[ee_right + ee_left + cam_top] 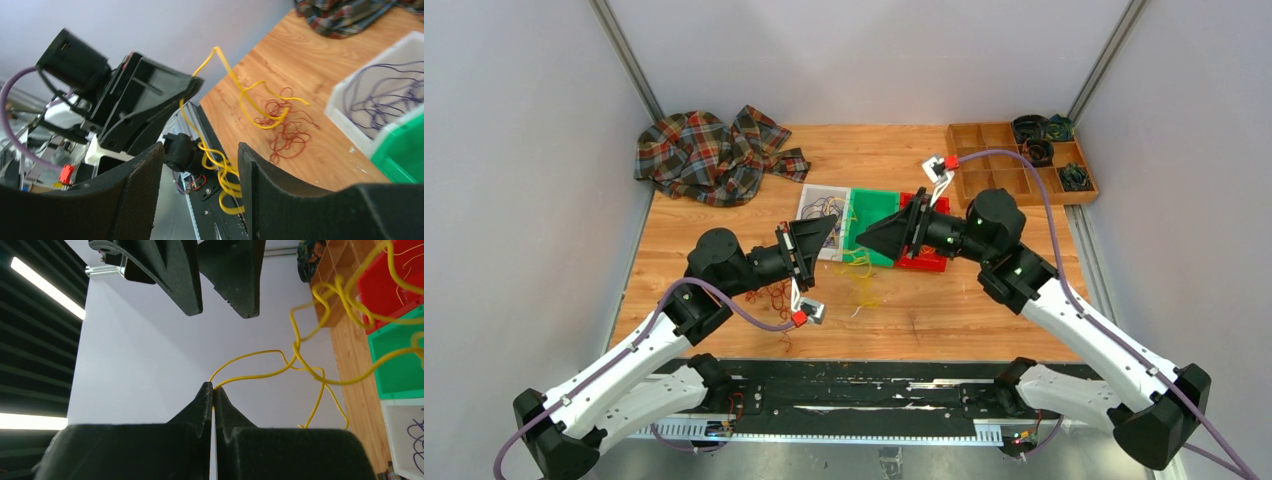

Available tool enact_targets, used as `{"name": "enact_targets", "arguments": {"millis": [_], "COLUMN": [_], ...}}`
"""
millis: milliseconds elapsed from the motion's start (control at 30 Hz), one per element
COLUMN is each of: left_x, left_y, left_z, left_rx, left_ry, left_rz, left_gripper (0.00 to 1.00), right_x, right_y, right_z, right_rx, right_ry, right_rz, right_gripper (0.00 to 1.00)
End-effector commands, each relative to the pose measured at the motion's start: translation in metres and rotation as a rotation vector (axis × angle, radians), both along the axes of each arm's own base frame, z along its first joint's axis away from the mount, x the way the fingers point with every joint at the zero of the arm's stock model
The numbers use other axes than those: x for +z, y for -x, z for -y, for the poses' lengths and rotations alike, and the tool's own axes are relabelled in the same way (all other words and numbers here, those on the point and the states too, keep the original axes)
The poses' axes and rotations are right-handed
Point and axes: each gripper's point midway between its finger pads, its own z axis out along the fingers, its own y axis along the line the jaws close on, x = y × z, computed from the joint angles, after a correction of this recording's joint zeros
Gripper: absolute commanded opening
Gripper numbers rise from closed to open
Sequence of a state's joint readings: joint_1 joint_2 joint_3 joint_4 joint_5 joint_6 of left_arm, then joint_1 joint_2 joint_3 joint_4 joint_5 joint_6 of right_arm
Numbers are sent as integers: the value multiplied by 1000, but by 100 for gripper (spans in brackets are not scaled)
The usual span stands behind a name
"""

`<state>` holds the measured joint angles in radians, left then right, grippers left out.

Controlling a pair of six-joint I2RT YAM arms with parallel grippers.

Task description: Untangle the cables

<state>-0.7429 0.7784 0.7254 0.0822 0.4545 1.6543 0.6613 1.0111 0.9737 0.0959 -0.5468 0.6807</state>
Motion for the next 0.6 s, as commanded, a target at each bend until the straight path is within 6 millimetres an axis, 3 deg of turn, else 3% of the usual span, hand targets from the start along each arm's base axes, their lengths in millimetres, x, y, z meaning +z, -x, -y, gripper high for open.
{"name": "enact_targets", "arguments": {"millis": [0,333,567], "left_x": [23,29,35], "left_y": [12,19,15], "left_z": [1,7,6], "left_rx": [-46,-100,-82], "left_ry": [42,60,76], "left_rz": [75,43,29], "left_gripper": [1,1,1], "right_x": [30,12,14], "right_y": [27,5,19], "right_z": [-17,-26,-44], "right_rx": [93,-17,45], "right_ry": [-121,-38,-53], "right_rz": [171,176,205], "right_gripper": [56,53,49]}}
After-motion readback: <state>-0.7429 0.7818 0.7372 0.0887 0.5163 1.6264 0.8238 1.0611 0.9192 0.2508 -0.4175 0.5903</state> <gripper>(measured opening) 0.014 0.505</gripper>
